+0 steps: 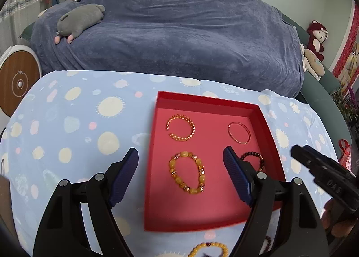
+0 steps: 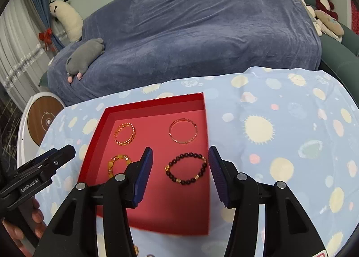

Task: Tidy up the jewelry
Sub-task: 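Carry both bead bracelets into the red box and open both grippers, then withdraw both grippers from the box toward the remaining bracelets, then grasp the orange amber bracelet with the left gripper while the right gripper grasps the red bead bracelet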

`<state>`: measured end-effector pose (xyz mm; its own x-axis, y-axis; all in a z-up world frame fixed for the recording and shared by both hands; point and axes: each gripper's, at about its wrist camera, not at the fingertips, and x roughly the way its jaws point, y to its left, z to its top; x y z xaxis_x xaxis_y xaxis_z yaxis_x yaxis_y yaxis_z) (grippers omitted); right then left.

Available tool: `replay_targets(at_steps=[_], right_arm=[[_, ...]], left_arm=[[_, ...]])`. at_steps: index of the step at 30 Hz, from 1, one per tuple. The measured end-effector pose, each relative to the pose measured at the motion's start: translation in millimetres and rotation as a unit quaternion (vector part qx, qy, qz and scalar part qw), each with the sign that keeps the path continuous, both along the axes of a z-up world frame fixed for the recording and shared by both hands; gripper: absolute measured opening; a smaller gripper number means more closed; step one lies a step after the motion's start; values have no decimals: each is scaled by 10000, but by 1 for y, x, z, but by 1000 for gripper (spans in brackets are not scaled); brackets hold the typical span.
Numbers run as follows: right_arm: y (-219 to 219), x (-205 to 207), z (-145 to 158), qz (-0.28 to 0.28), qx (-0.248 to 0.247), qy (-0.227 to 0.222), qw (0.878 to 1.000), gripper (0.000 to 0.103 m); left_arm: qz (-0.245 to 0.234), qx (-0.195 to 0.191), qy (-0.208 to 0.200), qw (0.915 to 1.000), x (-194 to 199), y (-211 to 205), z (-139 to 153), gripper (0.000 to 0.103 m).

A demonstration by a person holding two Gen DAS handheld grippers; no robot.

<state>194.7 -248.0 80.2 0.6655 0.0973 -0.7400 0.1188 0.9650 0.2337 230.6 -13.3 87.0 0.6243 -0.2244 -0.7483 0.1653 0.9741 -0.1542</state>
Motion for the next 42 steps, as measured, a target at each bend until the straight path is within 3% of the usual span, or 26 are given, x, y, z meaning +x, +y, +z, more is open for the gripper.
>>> replay_targets(at_steps=[7, 14, 22, 30, 42], right_arm=[[-1, -61, 8, -7, -46, -2, 10000, 50], [2, -124, -12, -65, 62, 296, 9995, 50], [13, -167, -44, -124, 91, 658, 9977, 50], [21, -177, -65, -165, 113, 822, 9964, 50], [29, -143, -83, -233, 1, 942, 9953, 42]], left_arm=[[123, -9, 132, 9998, -47, 25, 0, 75], [162, 38, 458, 9988, -99, 37, -24, 75], [67, 108, 800, 9967, -140, 32, -55, 75], [86, 231, 957, 9951, -155, 25, -77, 75], [201, 196, 1029, 9943, -138, 20, -86, 74]])
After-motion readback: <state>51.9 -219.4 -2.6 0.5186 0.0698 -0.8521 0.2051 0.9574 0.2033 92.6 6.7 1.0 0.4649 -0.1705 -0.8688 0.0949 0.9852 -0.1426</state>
